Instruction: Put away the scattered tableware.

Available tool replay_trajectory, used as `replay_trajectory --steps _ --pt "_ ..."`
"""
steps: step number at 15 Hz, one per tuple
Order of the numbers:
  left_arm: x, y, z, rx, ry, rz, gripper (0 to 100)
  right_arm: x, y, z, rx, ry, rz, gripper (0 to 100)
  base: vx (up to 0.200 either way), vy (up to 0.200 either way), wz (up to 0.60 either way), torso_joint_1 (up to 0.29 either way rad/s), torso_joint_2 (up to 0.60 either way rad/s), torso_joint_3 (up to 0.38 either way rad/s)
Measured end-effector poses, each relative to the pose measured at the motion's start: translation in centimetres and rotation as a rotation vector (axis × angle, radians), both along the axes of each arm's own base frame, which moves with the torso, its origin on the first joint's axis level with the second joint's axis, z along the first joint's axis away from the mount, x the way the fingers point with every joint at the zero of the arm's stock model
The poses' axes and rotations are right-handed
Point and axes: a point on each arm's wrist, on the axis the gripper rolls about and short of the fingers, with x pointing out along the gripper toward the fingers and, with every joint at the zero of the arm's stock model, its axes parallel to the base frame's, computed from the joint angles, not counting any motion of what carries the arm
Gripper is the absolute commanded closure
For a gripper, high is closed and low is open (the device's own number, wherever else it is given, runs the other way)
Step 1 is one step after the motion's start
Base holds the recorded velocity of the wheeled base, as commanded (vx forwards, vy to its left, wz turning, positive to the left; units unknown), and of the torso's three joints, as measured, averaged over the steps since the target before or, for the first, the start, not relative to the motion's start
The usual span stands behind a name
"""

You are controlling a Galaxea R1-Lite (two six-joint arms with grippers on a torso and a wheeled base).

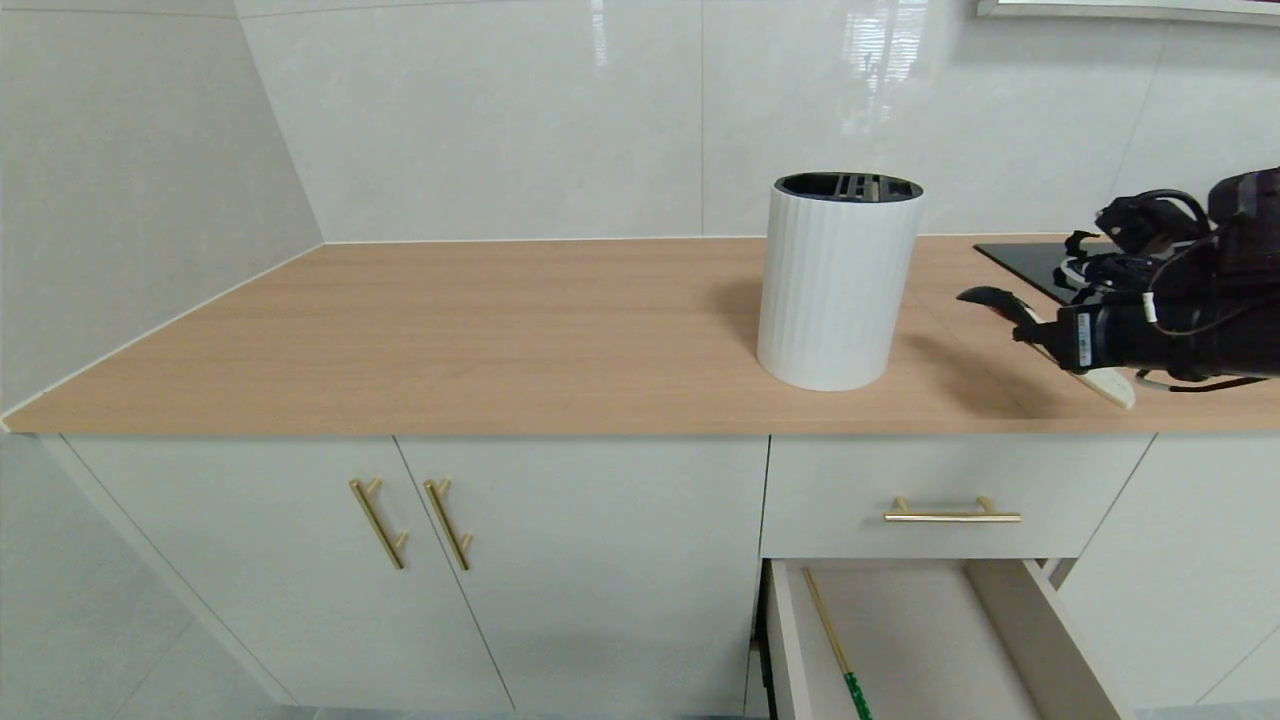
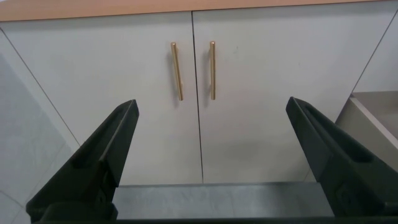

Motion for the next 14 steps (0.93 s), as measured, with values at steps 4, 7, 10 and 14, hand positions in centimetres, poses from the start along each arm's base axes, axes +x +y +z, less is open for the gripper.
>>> replay_trajectory --steps 4,7,10,14 --pt "0.0 0.0 0.0 0.0 0.0 0.0 0 -5.9 -0.1 -0.3 0.021 0.014 -0.01 100 0.0 0.0 0.0 0.0 0.0 0.0" --pt "0.0 0.0 0.0 0.0 -0.001 -0.001 0 -8.5 0.2 -1.8 0.02 0.058 0.004 100 0.0 0.0 0.0 0.0 0.0 0.0" --pt "0.0 0.0 0.0 0.0 -0.001 0.0 0 -11.1 1.3 -5.0 0.01 0.165 0.058 100 0.0 0.0 0.0 0.0 0.0 0.0" --pt "0.0 0.0 0.0 0.0 0.0 -0.001 0 -12.8 3.7 -8.6 -0.047 0.302 0.14 100 0.0 0.0 0.0 0.0 0.0 0.0"
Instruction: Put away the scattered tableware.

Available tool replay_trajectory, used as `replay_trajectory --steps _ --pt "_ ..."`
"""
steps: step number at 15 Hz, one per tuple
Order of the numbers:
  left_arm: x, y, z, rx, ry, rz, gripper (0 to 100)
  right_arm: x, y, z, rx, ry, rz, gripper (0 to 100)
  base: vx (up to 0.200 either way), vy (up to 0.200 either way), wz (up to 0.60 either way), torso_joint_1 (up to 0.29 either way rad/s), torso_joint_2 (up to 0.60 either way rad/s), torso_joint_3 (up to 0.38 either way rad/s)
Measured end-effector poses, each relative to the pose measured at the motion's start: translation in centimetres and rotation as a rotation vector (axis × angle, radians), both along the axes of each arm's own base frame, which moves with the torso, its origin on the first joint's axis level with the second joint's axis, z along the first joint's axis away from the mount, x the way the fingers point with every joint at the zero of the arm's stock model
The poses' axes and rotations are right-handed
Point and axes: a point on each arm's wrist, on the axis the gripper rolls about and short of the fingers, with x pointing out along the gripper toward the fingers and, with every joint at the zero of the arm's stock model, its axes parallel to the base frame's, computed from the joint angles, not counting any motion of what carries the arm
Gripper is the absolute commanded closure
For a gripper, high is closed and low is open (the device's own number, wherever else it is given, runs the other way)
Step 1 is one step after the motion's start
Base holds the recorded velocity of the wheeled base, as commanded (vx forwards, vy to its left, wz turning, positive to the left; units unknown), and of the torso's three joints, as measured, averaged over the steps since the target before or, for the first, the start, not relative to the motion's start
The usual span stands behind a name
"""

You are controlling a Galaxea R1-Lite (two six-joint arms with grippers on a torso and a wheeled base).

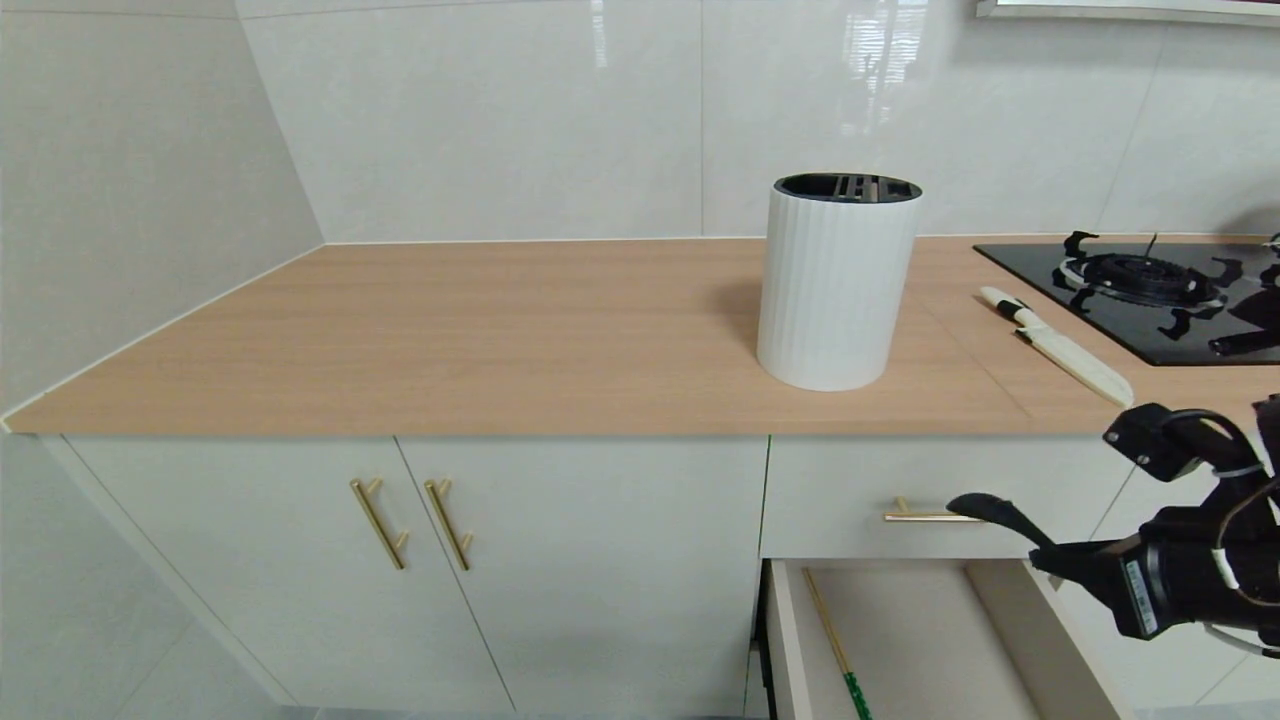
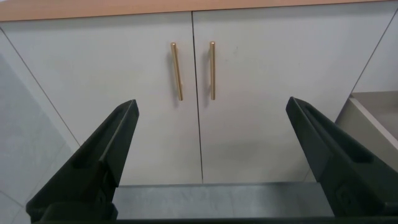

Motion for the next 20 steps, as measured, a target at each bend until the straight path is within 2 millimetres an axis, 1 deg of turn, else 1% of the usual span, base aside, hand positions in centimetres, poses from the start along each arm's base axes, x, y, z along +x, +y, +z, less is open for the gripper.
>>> replay_trajectory --steps 3,9,11,13,16,20 --pt "0.0 0.0 0.0 0.0 0.0 0.0 0 1.1 0.8 -2.7 -0.042 0.121 0.013 100 0.0 0.0 0.0 0.0 0.0 0.0" --pt "0.0 0.0 0.0 0.0 0.0 0.0 0 3.8 1.1 -7.9 -0.15 0.33 -0.048 100 0.0 0.0 0.0 0.0 0.0 0.0" --pt "0.0 0.0 0.0 0.0 0.0 0.0 0 4.7 1.3 -9.4 -0.154 0.365 -0.063 100 0.0 0.0 0.0 0.0 0.0 0.0" --pt "0.0 0.0 0.0 0.0 0.0 0.001 0 5.9 1.5 -10.3 -0.098 0.345 -0.133 100 0.0 0.0 0.0 0.0 0.0 0.0" --pt "0.0 0.0 0.0 0.0 0.0 0.0 0 6.2 1.5 -11.1 -0.098 0.365 -0.154 100 0.0 0.0 0.0 -0.044 0.12 0.093" --pt "0.0 0.0 0.0 0.0 0.0 0.0 0 6.2 1.5 -11.3 -0.102 0.373 -0.158 100 0.0 0.0 0.0 -0.126 0.42 0.29"
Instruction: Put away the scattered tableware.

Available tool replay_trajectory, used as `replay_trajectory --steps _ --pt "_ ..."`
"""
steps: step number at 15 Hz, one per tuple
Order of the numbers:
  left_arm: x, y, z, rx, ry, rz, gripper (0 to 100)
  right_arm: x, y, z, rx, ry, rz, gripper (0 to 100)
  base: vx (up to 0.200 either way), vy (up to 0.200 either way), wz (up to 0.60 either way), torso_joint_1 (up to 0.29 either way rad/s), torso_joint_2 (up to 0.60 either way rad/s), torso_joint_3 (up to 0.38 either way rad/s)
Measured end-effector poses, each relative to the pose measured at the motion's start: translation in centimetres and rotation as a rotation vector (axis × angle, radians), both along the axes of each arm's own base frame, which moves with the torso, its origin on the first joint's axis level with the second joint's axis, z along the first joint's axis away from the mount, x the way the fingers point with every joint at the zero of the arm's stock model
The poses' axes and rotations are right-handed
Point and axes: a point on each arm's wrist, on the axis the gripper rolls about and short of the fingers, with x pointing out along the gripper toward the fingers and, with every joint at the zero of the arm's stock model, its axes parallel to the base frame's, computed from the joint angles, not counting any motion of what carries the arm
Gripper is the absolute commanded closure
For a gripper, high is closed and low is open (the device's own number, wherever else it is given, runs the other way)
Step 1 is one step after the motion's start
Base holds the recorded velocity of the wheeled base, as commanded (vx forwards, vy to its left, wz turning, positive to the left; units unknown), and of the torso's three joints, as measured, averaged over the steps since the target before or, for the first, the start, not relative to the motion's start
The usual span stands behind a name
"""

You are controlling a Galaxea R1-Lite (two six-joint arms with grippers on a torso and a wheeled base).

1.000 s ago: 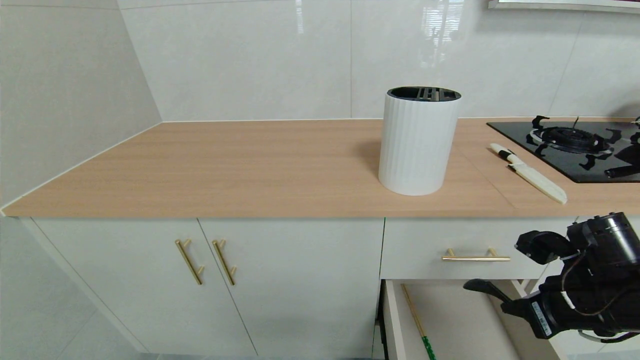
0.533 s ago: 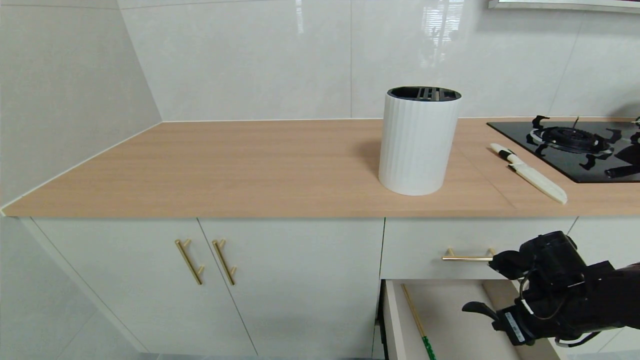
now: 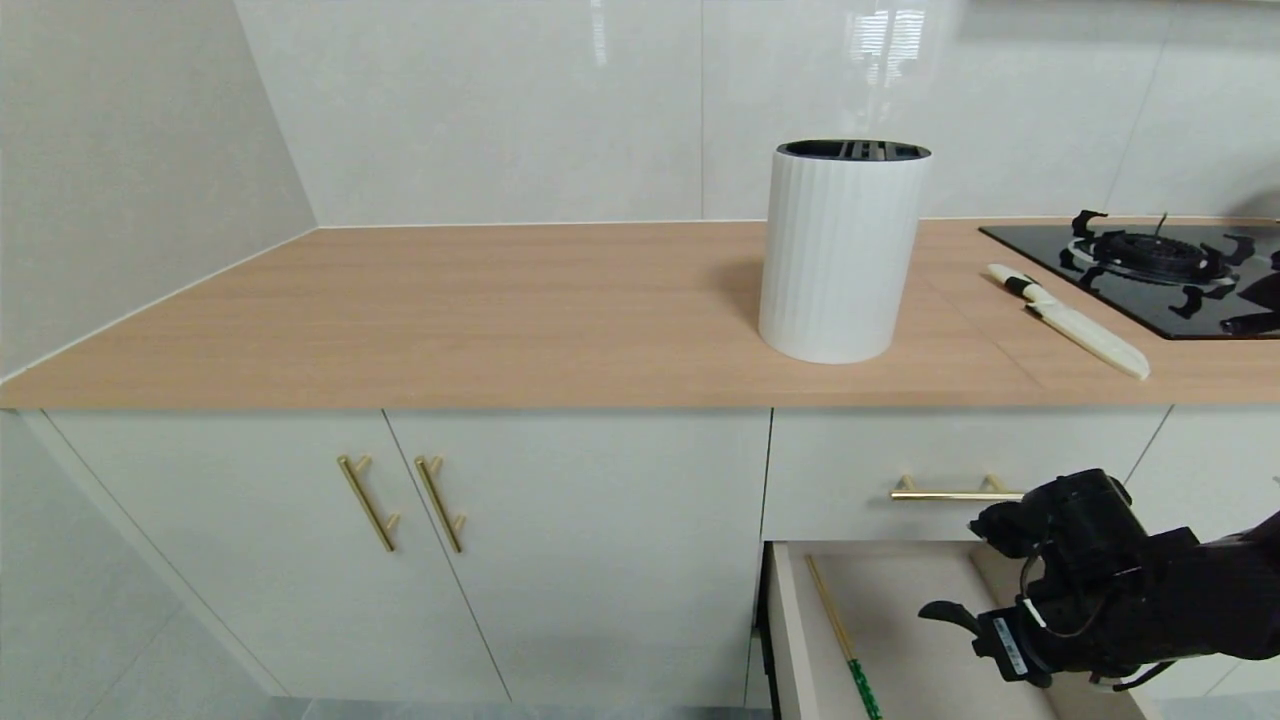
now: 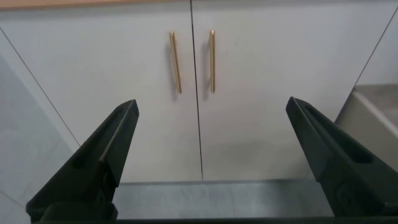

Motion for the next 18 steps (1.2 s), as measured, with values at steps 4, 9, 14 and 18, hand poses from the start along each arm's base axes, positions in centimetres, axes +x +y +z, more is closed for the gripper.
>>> replay_trajectory --steps 4,9,14,18 --pt "0.0 0.0 0.0 0.0 0.001 0.001 0 0.3 -0.1 0.2 0.006 -0.032 -0.008 100 0.0 0.0 0.0 -0.105 0.45 0.339" --pt "0.0 0.0 0.0 0.0 0.001 0.0 0 0.7 -0.3 0.3 0.015 -0.069 -0.016 100 0.0 0.0 0.0 -0.049 0.4 0.348" --pt "0.0 0.0 0.0 0.0 0.0 0.001 0 1.0 -0.3 -0.2 0.014 -0.063 -0.018 100 0.0 0.0 0.0 -0.006 0.06 0.051" --pt "0.0 0.0 0.0 0.0 0.0 0.001 0 3.0 0.0 -1.9 0.018 -0.142 -0.036 100 0.0 0.0 0.0 0.0 0.0 0.0"
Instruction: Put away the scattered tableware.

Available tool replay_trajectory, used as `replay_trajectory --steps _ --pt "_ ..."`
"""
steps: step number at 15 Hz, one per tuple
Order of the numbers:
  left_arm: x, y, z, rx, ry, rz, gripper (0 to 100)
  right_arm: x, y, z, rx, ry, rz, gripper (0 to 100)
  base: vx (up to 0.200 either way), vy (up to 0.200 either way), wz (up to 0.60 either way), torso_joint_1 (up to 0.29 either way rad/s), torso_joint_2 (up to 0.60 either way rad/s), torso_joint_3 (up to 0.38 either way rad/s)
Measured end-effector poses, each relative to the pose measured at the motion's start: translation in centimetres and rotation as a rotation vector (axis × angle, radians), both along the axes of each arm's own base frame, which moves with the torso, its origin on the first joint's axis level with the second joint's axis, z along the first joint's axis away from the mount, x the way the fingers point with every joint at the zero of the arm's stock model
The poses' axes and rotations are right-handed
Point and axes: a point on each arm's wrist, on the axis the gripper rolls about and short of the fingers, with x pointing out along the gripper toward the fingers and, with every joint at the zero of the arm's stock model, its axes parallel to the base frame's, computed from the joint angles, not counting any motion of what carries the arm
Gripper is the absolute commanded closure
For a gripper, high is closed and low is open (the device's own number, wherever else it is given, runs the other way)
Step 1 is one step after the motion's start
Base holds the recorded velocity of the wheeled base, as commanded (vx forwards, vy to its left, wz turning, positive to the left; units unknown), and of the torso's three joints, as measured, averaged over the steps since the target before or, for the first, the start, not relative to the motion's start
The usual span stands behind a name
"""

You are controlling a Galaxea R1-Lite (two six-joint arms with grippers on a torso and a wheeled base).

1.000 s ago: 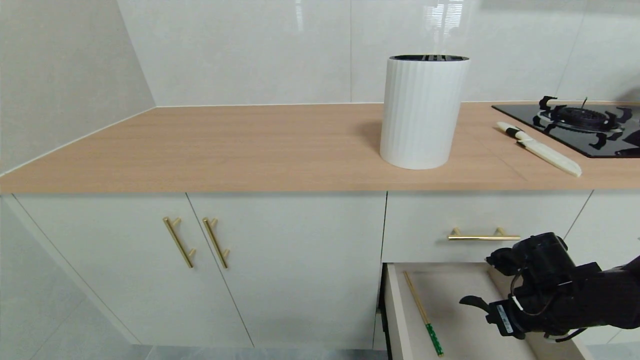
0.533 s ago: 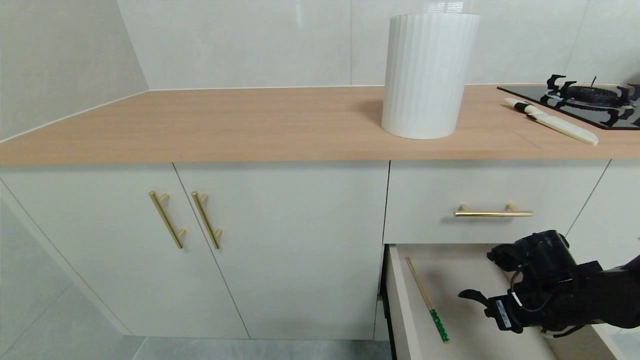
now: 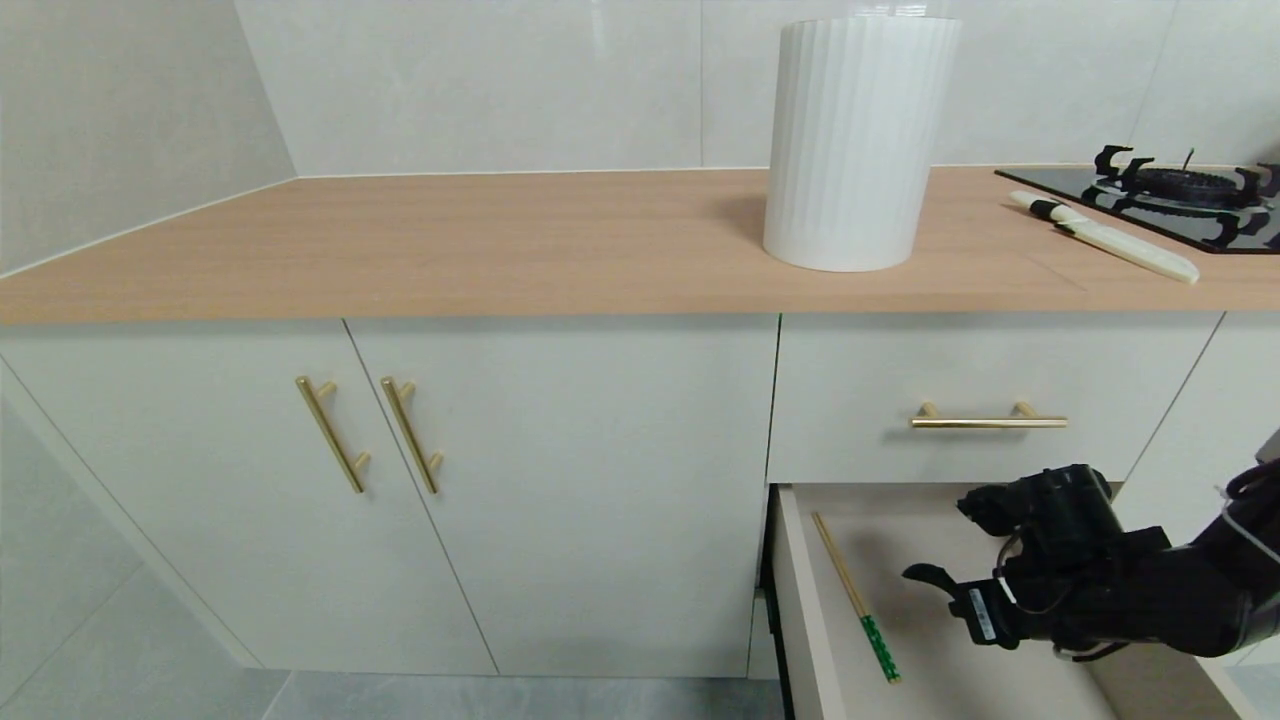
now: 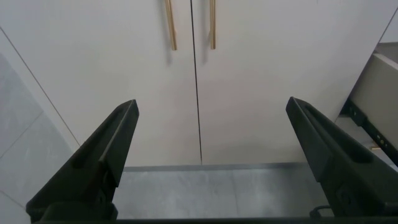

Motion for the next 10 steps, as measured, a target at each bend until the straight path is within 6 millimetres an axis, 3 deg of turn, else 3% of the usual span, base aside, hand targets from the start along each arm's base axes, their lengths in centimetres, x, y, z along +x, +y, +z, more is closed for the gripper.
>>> replay_trajectory --steps 4,10 --pt "0.0 0.0 0.0 0.0 0.0 0.0 0 1.7 0.1 -3.3 -0.045 -0.057 -0.065 100 0.0 0.0 0.0 0.0 0.0 0.0" --pt "0.0 0.0 0.0 0.0 0.0 0.0 0 2.4 0.4 -6.9 -0.077 -0.067 -0.108 100 0.0 0.0 0.0 0.0 0.0 0.0"
